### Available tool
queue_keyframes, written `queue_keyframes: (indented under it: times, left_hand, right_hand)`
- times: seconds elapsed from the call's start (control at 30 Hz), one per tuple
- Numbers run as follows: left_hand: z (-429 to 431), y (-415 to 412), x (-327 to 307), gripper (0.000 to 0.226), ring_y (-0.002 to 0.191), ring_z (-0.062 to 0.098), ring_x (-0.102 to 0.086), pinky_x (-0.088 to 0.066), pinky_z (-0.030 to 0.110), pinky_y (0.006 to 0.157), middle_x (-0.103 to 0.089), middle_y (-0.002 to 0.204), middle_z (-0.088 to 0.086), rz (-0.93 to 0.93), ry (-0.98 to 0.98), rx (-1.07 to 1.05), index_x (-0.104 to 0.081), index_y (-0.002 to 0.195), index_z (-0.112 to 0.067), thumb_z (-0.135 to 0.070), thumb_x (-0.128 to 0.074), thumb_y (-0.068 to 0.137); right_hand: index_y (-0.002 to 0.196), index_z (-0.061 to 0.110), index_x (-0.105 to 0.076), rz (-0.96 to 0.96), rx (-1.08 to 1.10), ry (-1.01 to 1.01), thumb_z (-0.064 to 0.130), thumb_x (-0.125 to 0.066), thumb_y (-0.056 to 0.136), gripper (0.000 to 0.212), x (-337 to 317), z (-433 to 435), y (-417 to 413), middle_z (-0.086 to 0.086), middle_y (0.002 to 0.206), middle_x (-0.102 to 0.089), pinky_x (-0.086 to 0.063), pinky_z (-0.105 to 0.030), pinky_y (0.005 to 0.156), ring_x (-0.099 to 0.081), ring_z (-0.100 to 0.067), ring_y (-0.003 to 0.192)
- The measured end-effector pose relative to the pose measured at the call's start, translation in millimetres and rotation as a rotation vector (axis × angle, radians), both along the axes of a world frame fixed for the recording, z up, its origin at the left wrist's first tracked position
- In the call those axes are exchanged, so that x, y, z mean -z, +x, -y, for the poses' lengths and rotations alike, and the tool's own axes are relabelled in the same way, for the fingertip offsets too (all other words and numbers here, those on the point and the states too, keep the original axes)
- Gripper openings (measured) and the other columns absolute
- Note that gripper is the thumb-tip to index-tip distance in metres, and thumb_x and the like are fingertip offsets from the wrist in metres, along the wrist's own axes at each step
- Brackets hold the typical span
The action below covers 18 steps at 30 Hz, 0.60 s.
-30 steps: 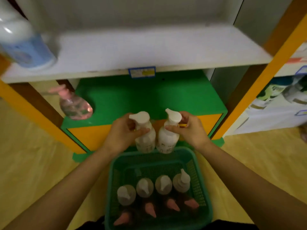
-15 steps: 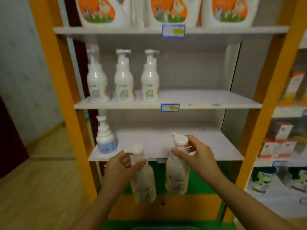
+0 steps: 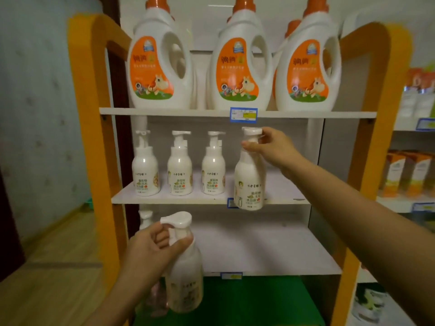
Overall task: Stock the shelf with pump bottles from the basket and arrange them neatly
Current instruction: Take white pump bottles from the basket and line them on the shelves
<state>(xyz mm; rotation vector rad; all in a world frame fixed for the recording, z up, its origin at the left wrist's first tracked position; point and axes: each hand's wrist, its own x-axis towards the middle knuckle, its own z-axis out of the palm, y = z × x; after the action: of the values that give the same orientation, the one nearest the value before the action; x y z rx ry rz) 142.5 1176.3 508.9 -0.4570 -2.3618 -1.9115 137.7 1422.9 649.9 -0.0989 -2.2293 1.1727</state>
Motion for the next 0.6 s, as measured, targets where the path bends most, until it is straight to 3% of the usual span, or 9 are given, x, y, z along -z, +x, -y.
queue_keyframes:
  times: [0.17, 0.27, 0.33, 0.5, 0.6]
  left_hand:
    - [-2, -15, -17, 0.051, 0.09, 0.017, -0.068, -0.054, 0.033, 0.082, -0.073, 0.096, 0.003, -0.032, 0.035, 0.045, -0.065, 0.101, -0.012, -0.022, -0.078, 0.053]
    - [-5, -26, -23, 0.052, 0.089, 0.017, -0.07, -0.054, 0.037, 0.085, -0.075, 0.093, 0.004, -0.044, 0.063, 0.06, -0.067, 0.098, -0.011, -0.025, -0.078, 0.049]
    - [-9, -32, -26, 0.04, 0.086, 0.016, -0.071, -0.055, 0.035, 0.083, -0.076, 0.087, 0.003, -0.052, 0.063, 0.063, -0.069, 0.092, -0.015, -0.022, -0.079, 0.053]
    - [-18, -40, -30, 0.025, 0.075, 0.005, -0.07, -0.054, 0.012, 0.059, -0.075, 0.08, -0.014, -0.104, 0.084, 0.091, -0.068, 0.083, -0.02, -0.012, -0.078, 0.062]
    - [-22, -41, -33, 0.028, 0.077, 0.003, -0.07, -0.053, 0.012, 0.058, -0.076, 0.082, -0.009, -0.105, 0.095, 0.102, -0.068, 0.089, -0.019, -0.013, -0.078, 0.064]
  right_hand:
    - [0.11, 0.018, -0.057, -0.087, 0.101, -0.053, 0.029, -0.07, 0.078, 0.036, 2, -14, -45, -0.002, 0.106, -0.062, -0.048, -0.04, 0.095, -0.058, -0.019, 0.1]
    - [0.11, 0.016, -0.058, -0.12, 0.148, -0.124, 0.028, -0.069, 0.079, 0.036, 11, -23, -71, -0.006, 0.114, -0.063, -0.046, -0.043, 0.096, -0.057, -0.021, 0.101]
    - [0.112, 0.014, -0.058, -0.102, 0.171, -0.145, 0.027, -0.068, 0.079, 0.037, 16, -28, -84, -0.008, 0.116, -0.063, -0.046, -0.042, 0.097, -0.058, -0.024, 0.105]
    - [0.117, 0.012, -0.056, -0.045, 0.174, -0.1, 0.03, -0.067, 0.08, 0.042, 20, -38, -104, -0.005, 0.11, -0.063, -0.046, -0.037, 0.094, -0.058, -0.024, 0.106]
    - [0.116, 0.013, -0.056, -0.03, 0.195, -0.048, 0.036, -0.063, 0.082, 0.041, 27, -41, -112, -0.008, 0.115, -0.063, -0.046, -0.039, 0.093, -0.058, -0.026, 0.107]
